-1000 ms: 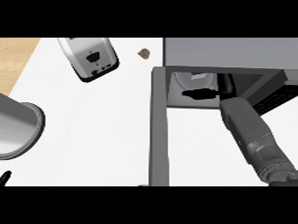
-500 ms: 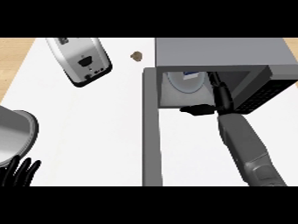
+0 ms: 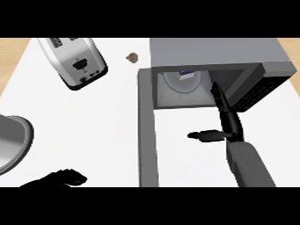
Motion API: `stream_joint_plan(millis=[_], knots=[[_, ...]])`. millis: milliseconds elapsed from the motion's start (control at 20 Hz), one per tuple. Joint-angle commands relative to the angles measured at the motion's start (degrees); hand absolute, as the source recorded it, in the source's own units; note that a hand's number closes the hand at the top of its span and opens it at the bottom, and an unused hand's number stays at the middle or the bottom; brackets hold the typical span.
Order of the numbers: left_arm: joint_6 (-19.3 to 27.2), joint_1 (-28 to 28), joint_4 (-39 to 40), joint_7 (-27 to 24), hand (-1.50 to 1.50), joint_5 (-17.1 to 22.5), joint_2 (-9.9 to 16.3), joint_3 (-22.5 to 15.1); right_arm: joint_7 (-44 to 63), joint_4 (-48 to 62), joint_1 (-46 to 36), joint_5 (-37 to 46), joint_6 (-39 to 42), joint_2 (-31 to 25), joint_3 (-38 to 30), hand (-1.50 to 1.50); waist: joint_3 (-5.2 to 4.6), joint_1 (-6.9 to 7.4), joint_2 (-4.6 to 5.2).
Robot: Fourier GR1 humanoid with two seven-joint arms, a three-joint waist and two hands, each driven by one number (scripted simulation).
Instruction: Pick up the milk, place it into the microwave and close the microwave
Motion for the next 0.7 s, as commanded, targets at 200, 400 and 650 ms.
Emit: stream_joint_plan(millis=[200,400,650], knots=[[2.5,-7.3,4.7,2.9,1.50,-6.4,-0.2,-5.9,3.1,-25.5,22.0,-3.9,8.4,-2.8,3.2,-1.50,-0.04,0.21,0.23],[6.3,-15.5,11.2,4.1,1.50,-12.5,-0.2,-8.7,6.2,-38.5,31.8,-3.8,6.8,-0.9,5.2,-1.50,-0.02,0.35,0.46],[6.4,-23.2,22.7,4.7,1.50,-15.0,-0.2,-15.0,8.7,-48.5,39.4,-4.9,7.1,-1.2,5.0,-1.50,0.01,0.54,0.76]])
